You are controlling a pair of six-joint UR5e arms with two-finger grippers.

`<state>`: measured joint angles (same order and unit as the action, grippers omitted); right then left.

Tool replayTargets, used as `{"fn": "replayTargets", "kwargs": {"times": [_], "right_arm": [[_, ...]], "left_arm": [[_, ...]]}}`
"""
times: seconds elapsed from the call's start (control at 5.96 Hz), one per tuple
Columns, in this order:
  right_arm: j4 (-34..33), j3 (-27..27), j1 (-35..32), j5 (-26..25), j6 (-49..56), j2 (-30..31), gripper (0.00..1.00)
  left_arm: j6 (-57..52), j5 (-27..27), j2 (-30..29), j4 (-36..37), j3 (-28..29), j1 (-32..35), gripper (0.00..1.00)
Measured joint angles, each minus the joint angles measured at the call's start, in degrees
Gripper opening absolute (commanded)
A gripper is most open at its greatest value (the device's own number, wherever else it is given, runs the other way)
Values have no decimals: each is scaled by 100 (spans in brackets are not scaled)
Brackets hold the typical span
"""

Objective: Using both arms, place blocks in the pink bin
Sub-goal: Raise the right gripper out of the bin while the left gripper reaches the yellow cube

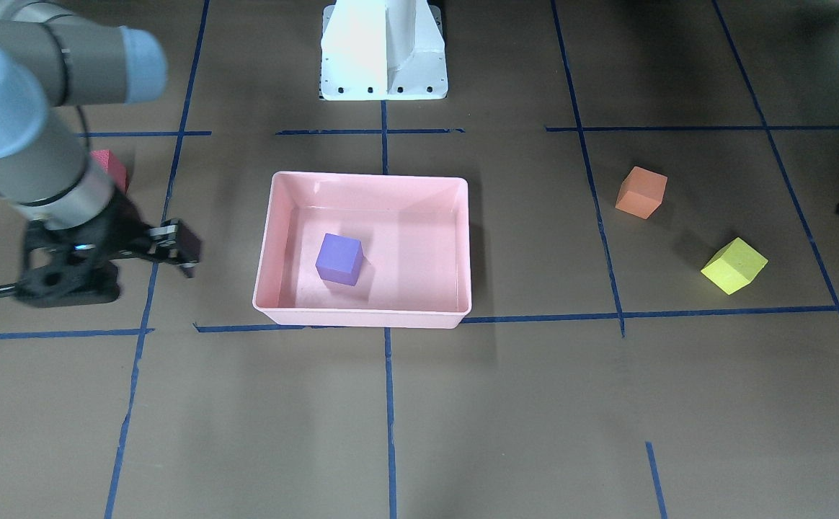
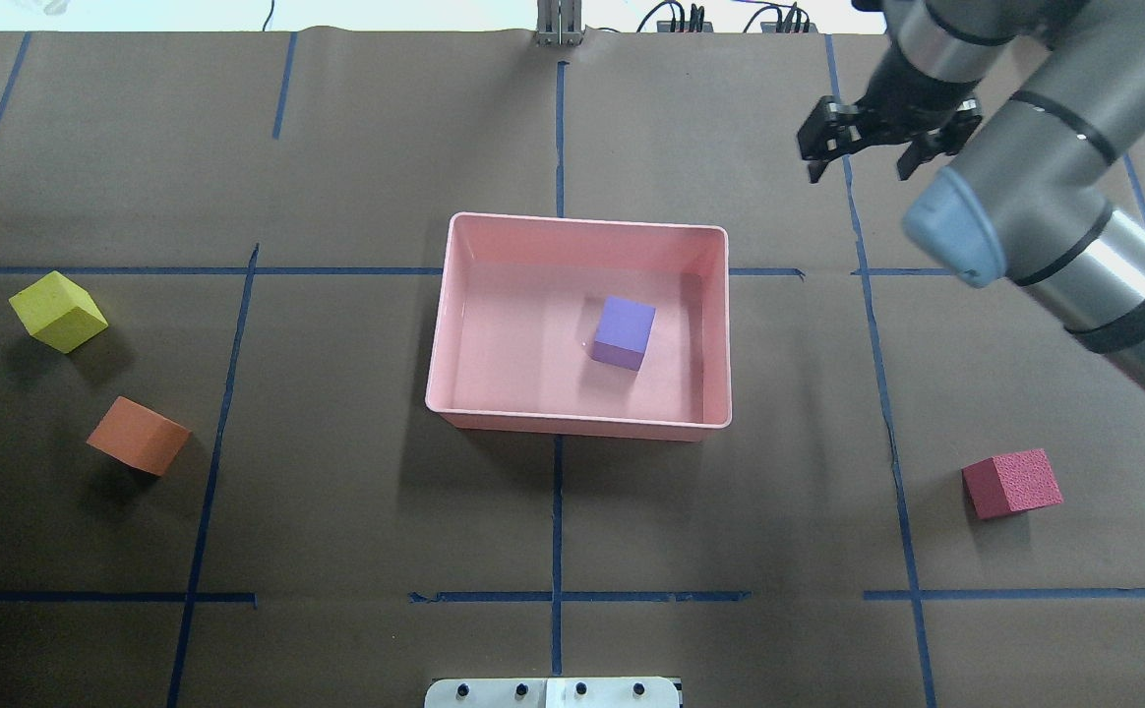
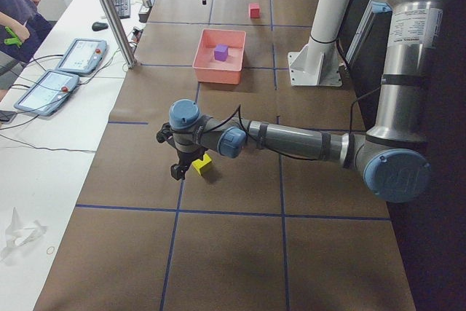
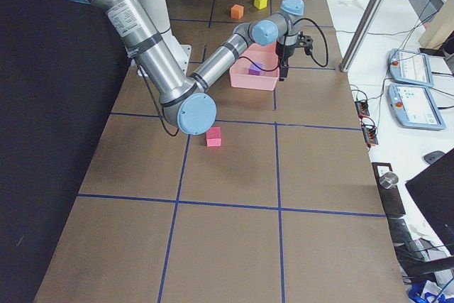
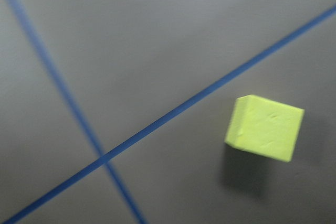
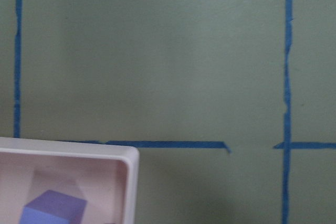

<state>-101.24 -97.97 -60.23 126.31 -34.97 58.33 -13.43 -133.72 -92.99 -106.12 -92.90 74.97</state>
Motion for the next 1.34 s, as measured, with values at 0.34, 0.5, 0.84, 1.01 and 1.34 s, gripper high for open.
{"fn": "replayTargets", "kwargs": {"times": [0.34,0.5,0.84,1.01,1.34], "right_arm": [[18,-31,-1023,270,2185,881,99],[24,-80,-1472,450,3064,1330,99],[24,-155,-1826,559,3778,1792,99],[25,-162,-1852,562,3845,1855,99],[26,-152,-1854,559,3873,1881,99]], "left_arm": [[9,9,-244,-1017,694,-550,100],[117,-3,-298,-1294,917,-601,100],[551,-19,-343,-1415,1007,-752,100],[837,-24,-348,-1494,1019,-898,100],[1049,-19,-351,-1633,1087,-1152,100]]}}
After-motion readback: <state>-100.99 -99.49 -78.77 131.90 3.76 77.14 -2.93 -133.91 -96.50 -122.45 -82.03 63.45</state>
